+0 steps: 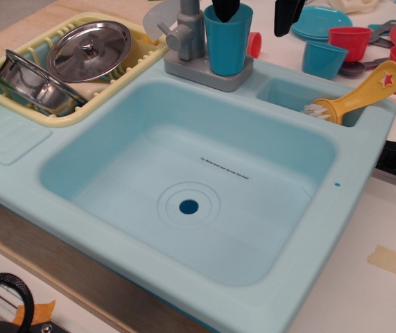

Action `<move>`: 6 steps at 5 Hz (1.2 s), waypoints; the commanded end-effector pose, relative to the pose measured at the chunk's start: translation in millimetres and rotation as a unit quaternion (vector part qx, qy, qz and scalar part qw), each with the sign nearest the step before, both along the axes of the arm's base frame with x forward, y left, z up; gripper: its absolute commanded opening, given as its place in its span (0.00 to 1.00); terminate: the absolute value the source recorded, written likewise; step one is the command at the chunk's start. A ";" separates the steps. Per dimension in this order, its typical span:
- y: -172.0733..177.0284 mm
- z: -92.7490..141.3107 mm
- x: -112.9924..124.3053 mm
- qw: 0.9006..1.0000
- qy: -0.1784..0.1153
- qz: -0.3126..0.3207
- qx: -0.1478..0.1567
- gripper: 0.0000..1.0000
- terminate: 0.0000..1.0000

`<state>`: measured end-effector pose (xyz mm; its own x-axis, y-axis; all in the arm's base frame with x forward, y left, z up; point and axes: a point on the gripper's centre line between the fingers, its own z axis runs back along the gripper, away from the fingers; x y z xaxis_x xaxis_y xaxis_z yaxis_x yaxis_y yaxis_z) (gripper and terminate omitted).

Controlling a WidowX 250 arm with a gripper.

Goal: Put cup from anywhere into sink

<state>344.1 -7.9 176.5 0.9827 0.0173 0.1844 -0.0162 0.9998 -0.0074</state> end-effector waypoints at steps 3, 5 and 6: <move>2.9 -12.4 -6.8 0.999 0.000 0.033 -0.033 0.00 0.00; -2.0 -5.7 -12.8 0.999 -0.001 0.046 -0.026 0.00 0.00; -5.5 4.8 -26.6 0.998 -0.002 0.065 -0.014 0.00 0.00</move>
<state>305.2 -13.8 169.9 0.9723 0.1833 0.1449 -0.1826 0.9830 -0.0186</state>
